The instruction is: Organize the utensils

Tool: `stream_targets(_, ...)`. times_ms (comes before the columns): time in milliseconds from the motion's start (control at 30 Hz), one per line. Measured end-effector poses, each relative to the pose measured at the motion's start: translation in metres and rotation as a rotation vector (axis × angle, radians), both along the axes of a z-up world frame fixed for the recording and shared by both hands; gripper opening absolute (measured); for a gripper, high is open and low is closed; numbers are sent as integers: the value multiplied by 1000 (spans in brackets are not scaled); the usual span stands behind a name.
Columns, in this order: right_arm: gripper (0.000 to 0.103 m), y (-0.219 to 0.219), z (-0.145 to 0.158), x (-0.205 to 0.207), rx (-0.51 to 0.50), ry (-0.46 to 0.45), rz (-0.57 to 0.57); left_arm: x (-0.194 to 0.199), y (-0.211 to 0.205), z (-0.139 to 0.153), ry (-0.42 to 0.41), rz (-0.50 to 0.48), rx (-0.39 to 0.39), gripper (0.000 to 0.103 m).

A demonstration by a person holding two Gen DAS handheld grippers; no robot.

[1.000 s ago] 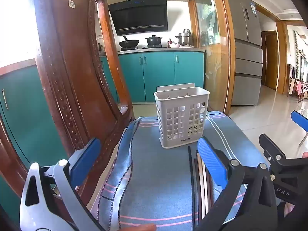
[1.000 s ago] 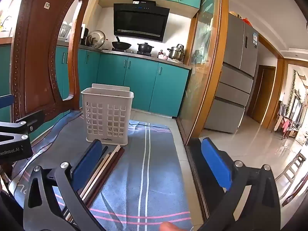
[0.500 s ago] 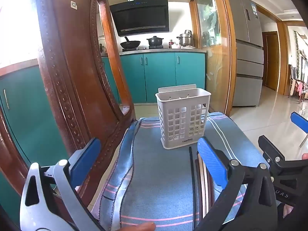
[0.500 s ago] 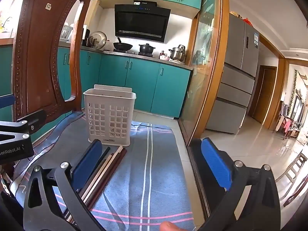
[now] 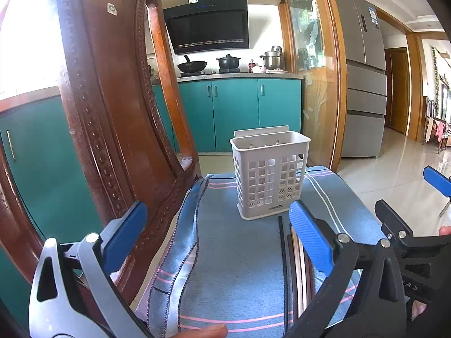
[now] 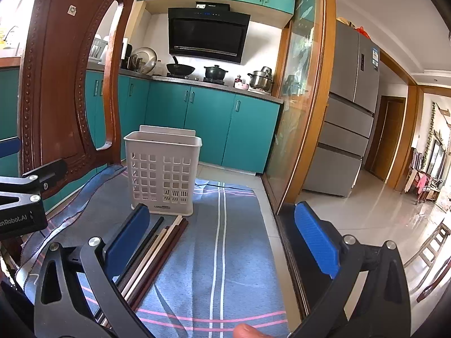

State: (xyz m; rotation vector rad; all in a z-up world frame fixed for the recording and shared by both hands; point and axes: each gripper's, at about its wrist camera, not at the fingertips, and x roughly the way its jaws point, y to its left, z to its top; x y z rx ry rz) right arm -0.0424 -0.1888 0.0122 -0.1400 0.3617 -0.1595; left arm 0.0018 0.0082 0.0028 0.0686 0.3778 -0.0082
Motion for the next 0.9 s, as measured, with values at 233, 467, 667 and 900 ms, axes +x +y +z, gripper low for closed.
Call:
stream_targets(233, 101, 1, -1, 0, -2, -3, 5, 0, 1, 1, -2, 1, -3, 100)
stream_targets(467, 101, 1, -1, 0, 3, -4, 5, -1, 1, 1, -5, 4, -5, 100)
stream_targets(667, 101, 2, -1, -1, 2, -9, 9, 0, 0, 1, -4, 3, 0, 100)
stream_targets(900, 101, 1, 0, -1, 2, -8, 9, -1, -1, -1, -4, 3, 2, 100)
